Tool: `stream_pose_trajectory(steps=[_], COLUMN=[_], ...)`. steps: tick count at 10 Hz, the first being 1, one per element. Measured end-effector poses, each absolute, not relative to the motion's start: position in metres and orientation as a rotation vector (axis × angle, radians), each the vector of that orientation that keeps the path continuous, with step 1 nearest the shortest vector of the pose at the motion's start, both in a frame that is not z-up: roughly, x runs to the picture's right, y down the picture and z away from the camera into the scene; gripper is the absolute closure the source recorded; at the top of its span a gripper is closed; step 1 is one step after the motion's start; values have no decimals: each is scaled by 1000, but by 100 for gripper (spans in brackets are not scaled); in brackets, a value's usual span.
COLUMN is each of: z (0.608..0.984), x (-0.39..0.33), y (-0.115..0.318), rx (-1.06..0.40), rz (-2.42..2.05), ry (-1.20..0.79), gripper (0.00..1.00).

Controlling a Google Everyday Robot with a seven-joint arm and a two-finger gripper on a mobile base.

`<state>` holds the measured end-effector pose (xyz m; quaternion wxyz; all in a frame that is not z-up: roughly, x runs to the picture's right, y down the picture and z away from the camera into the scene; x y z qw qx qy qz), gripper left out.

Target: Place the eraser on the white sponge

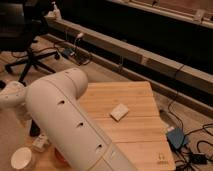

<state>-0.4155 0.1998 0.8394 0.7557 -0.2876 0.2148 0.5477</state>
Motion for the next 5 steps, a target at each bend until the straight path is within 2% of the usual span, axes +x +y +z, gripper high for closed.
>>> stream_pose_trajectory(steps=[1, 2, 4, 5], z=[839, 840, 841, 842], x=[-415, -414, -412, -412], y=[202, 204, 206, 207], rx=[-627, -627, -629, -635], rz=[1195, 1198, 1203, 1206], ry=[472, 476, 484, 488], gripper=[36, 42, 59, 71])
